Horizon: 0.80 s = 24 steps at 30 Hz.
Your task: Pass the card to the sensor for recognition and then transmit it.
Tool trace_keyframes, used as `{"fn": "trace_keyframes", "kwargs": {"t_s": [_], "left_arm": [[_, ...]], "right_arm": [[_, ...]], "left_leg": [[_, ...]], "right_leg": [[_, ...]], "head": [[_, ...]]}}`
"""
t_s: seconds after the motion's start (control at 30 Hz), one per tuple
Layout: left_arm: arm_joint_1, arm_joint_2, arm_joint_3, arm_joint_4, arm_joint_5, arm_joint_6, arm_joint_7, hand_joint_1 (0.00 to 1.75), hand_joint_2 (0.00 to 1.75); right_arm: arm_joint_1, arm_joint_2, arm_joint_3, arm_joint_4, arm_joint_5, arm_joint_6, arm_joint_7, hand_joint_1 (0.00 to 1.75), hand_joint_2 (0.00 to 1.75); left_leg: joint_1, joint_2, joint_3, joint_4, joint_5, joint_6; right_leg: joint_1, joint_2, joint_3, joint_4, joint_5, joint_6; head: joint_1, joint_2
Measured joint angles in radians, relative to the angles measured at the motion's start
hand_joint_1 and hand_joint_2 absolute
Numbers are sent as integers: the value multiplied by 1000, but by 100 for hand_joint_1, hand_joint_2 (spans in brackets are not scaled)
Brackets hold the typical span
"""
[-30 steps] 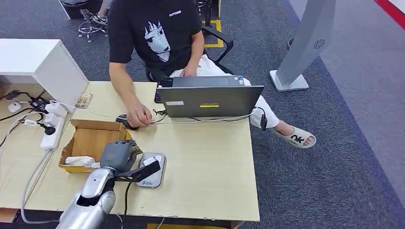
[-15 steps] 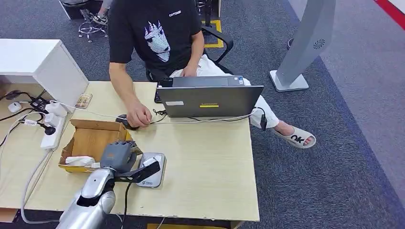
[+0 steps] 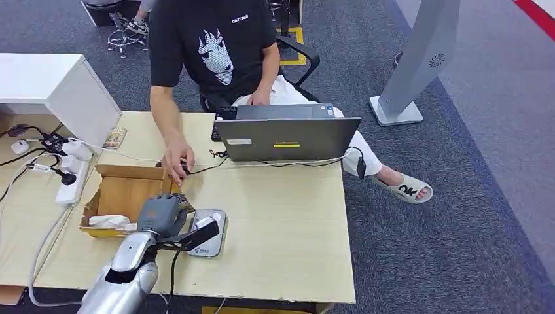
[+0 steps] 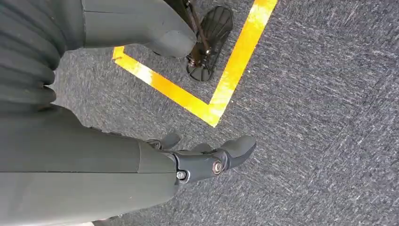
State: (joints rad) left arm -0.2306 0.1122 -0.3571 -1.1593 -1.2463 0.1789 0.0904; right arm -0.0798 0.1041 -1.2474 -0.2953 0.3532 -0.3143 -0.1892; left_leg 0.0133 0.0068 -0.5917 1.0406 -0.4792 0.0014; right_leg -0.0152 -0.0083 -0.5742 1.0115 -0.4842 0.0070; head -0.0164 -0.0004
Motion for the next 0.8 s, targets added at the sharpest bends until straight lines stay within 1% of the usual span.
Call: {"fn": "trace_keyframes", "kwargs": {"t_s": [0.8], "left_arm": [[0,0,0,0,0,0,0,175,175]], "right_arm": [[0,0,0,0,0,0,0,0,175]], "left_leg": [[0,0,0,0,0,0]], "right_leg": [[0,0,0,0,0,0]], "head": [[0,0]]}}
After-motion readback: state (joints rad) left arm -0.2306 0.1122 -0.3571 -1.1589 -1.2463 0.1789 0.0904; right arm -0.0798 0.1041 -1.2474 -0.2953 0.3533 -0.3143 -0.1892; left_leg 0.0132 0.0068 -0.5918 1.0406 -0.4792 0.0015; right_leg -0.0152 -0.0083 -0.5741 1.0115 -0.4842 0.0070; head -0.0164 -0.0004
